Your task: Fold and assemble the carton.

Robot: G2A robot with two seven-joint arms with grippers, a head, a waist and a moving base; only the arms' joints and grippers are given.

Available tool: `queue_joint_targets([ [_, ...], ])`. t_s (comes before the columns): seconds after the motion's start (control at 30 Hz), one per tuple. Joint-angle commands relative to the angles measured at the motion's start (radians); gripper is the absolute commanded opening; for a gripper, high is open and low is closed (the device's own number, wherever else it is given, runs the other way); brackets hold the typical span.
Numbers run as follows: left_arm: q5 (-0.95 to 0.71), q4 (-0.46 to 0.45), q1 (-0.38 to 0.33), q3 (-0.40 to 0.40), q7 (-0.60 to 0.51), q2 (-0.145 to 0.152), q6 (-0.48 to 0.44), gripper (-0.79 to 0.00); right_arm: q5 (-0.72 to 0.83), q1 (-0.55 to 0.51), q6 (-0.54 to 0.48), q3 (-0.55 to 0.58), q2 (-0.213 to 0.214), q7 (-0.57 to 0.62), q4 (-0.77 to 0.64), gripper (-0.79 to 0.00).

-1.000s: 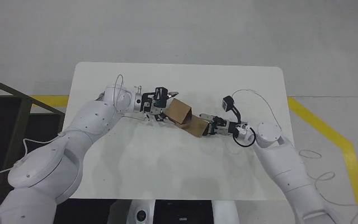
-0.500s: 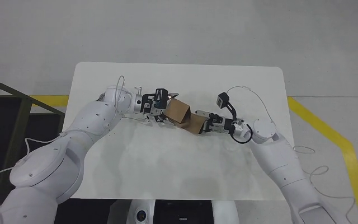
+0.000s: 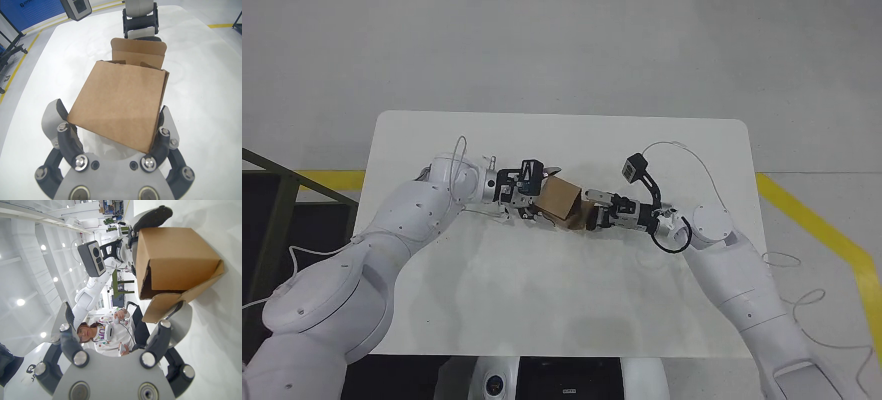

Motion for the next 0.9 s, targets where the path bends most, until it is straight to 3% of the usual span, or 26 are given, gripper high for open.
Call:
queue_joint_targets([
  [0.0, 0.004, 0.000, 0.000, -0.001, 0.000, -0.001, 0.000, 0.000, -0.001, 0.009, -0.006, -0.008, -0.003, -0.002, 0.001, 0.000],
  [0.57, 0.021, 0.021, 0.006, -0.012, -0.021, -0.014, -0.013, 0.000, -0.024, 0.023, -0.053, -0.027, -0.016, -0.018, 0.037, 0.000],
  [0.77, 0.025, 0.027, 0.011, -0.015, -0.024, -0.018, -0.019, 0.000, -0.039, 0.024, -0.056, -0.031, -0.017, -0.020, 0.034, -0.259],
  [0.87, 0.027, 0.030, 0.012, -0.017, -0.028, -0.020, -0.021, 0.000, -0.060, 0.027, -0.054, -0.032, -0.017, -0.032, 0.036, -0.283],
])
